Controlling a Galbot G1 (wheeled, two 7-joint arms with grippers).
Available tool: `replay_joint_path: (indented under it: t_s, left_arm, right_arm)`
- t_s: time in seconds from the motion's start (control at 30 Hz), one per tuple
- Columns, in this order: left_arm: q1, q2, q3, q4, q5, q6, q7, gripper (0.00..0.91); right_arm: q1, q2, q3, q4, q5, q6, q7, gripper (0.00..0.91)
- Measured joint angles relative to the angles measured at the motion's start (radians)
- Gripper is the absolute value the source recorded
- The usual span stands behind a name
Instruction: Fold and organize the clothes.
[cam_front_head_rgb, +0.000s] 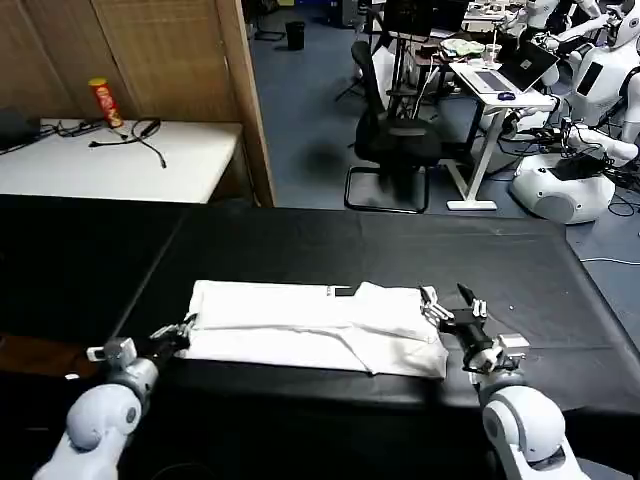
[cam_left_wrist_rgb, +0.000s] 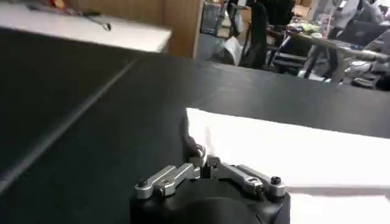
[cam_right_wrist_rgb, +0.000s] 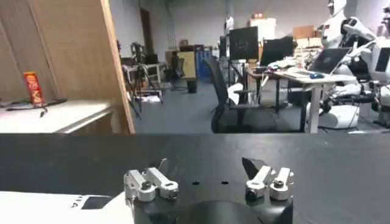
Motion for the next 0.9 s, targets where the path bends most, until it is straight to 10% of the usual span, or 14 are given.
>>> replay_joint_path:
  t_s: [0.47,0.9]
  left_arm:
    - [0.031,0.171,-0.095,0.074,0.348,-0.201,-0.020,0.000]
    - [0.083,0.096,-0.023,-0.071,0.352,-0.112,-0.036,0.000]
  right_arm:
    - [0.000,0.027,-0.003,0.000,-0.002,0.002,0.003,0.878]
    - [-0.029,0.043,0.016,0.007,-0.027,0.009,0.006,0.878]
